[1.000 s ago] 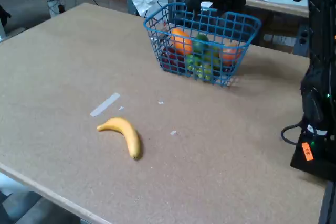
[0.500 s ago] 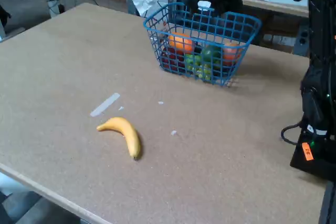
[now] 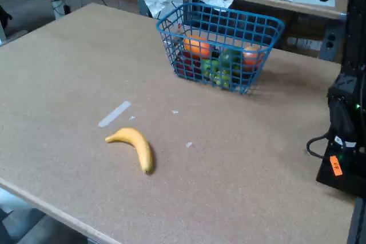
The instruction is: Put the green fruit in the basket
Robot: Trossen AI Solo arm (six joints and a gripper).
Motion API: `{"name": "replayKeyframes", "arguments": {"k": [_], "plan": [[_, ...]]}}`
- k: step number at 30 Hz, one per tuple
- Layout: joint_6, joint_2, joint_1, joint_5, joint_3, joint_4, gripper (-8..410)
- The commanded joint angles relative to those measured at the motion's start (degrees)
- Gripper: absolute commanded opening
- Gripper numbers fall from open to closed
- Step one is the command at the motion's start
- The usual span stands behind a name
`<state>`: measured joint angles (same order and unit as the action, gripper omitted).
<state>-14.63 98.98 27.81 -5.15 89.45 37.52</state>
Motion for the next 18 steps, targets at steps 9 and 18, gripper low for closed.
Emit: {"name": "replayKeyframes", "arguments": {"k": [9, 18], "plan": [[-0.3, -12.9, 0.0, 0.1, 0.0, 0.3, 362], [-0.3, -17.7, 0.0, 0.1, 0.0, 0.2, 362]]}}
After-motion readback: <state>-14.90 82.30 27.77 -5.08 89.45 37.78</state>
